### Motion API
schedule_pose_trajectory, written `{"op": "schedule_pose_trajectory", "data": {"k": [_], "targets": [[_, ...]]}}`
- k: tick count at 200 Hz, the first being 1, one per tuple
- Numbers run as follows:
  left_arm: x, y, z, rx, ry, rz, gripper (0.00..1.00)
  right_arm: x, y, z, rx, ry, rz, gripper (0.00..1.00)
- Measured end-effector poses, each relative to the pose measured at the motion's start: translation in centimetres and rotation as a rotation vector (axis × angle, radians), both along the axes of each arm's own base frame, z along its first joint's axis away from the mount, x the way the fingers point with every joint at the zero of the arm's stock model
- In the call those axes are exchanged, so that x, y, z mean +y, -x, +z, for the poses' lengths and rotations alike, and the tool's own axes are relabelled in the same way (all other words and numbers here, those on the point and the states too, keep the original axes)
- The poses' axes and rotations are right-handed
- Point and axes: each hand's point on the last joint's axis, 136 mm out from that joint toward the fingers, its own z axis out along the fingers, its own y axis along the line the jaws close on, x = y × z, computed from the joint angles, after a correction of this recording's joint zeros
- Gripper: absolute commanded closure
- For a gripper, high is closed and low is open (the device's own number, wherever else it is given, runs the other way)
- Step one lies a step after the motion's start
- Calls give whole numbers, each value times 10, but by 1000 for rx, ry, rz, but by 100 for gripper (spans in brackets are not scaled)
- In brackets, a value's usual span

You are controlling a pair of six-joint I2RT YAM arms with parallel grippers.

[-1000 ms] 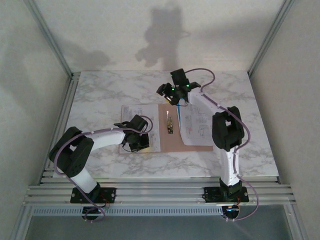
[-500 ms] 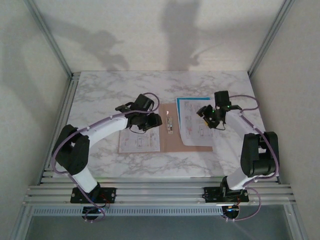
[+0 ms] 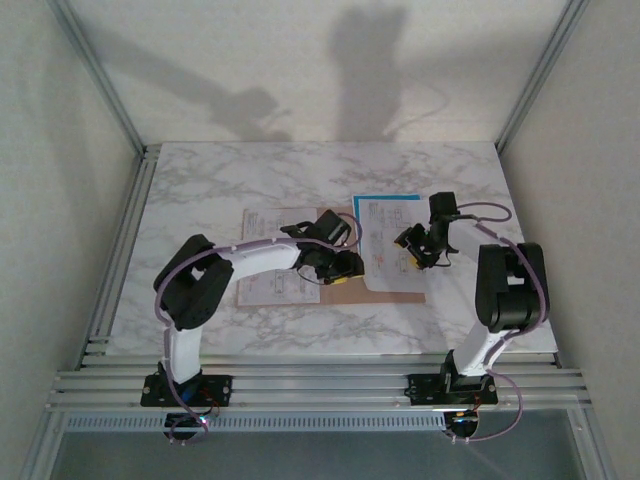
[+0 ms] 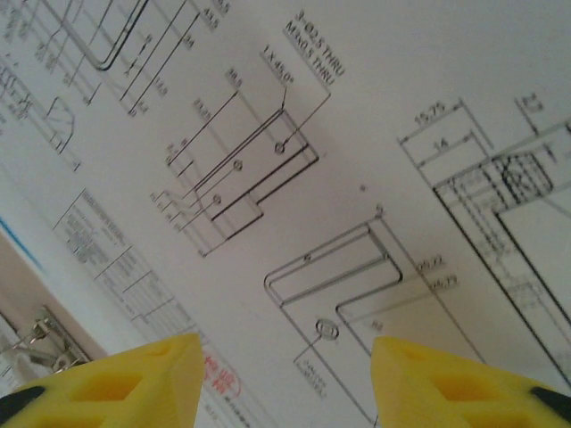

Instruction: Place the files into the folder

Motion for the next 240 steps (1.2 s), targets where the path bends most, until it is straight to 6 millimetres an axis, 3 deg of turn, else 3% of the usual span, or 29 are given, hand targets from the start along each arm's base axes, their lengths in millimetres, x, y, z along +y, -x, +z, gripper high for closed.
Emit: {"op": "schedule_pose_trajectory", "data": {"k": [47, 85, 116, 164, 205, 240], "targets": [[-17, -4, -10, 15, 11, 11, 52, 1, -12, 1, -17, -3, 29, 49], [-26, -12, -26, 31, 0, 18, 59, 4, -14, -5, -3, -16, 36, 49], [-30, -16, -33, 38, -5, 21, 72, 4, -14, -5, -1, -17, 36, 50], [-36, -21, -36, 45, 4, 26, 100, 4, -16, -4, -3, -17, 34, 51], [-37, -21, -35, 54, 19, 31, 100, 2, -15, 3, -13, -7, 29, 51], [-31, -17, -39, 94, 58, 40, 100, -8, -14, 29, -57, 44, 6, 51]]}}
